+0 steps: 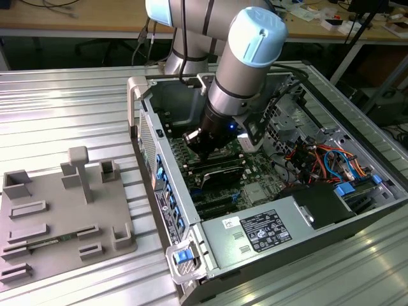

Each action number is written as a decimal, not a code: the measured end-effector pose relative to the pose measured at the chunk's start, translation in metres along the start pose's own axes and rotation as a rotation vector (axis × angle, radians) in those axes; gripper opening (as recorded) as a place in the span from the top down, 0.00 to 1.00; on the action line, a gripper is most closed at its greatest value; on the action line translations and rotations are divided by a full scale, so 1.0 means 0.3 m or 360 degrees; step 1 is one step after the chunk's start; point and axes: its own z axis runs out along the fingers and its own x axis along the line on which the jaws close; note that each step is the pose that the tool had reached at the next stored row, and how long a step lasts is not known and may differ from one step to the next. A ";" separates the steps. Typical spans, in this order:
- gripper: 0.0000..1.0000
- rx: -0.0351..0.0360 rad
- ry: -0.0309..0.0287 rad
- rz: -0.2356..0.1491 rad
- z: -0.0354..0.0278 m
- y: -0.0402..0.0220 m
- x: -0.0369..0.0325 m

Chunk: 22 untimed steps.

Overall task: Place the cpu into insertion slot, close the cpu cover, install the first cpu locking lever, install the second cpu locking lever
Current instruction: 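Install the second cpu locking lever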

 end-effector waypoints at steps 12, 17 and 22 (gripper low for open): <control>0.89 -0.0034 -0.00024 -0.0001 0.019 -0.001 0.016; 0.89 -0.0038 -0.00026 -0.0001 0.026 0.004 0.017; 0.89 -0.0048 -0.00037 -0.0001 0.034 0.012 0.016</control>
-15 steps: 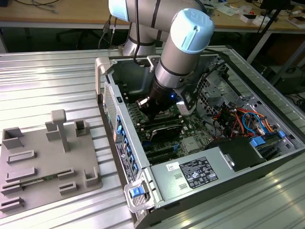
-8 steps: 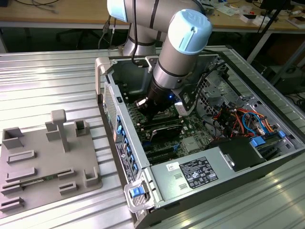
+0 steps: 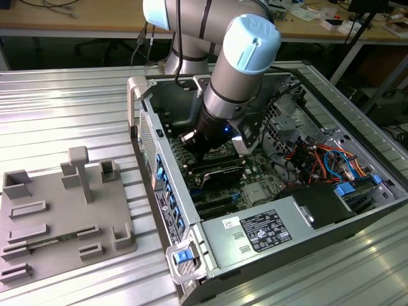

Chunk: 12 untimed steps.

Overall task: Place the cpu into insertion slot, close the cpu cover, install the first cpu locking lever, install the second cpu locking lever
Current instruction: 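Install the second cpu locking lever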

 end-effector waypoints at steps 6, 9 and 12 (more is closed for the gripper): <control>0.89 0.0000 0.00006 0.0000 0.004 0.004 0.000; 0.89 0.0001 0.00005 0.0000 0.006 0.004 0.001; 0.89 0.0020 0.00016 0.0001 0.007 0.004 0.000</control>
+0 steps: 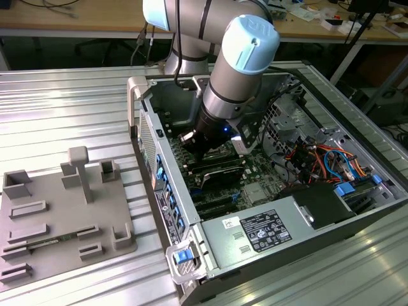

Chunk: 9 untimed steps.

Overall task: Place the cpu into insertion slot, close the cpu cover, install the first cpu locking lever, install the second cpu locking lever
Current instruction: 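Install the second cpu locking lever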

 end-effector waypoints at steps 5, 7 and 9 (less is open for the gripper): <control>0.89 0.0013 0.00010 0.0000 -0.001 0.000 0.000; 0.89 0.0012 0.00003 0.0000 -0.006 0.002 0.000; 0.89 0.0013 0.00009 0.0000 -0.016 0.005 0.000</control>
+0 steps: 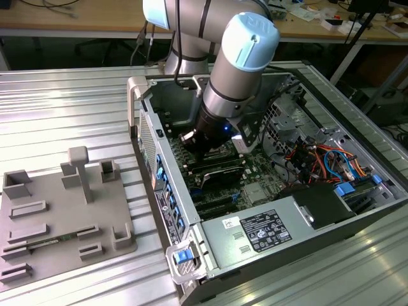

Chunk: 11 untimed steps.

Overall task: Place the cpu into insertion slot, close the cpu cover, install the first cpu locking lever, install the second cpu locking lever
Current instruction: 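Install the second cpu locking lever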

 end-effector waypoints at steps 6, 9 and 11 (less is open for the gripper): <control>0.89 0.0004 0.00004 0.0000 -0.027 0.007 0.000; 0.89 0.0023 0.00014 0.0001 -0.039 0.013 0.000; 0.89 0.0035 0.00016 0.0001 -0.045 0.016 0.000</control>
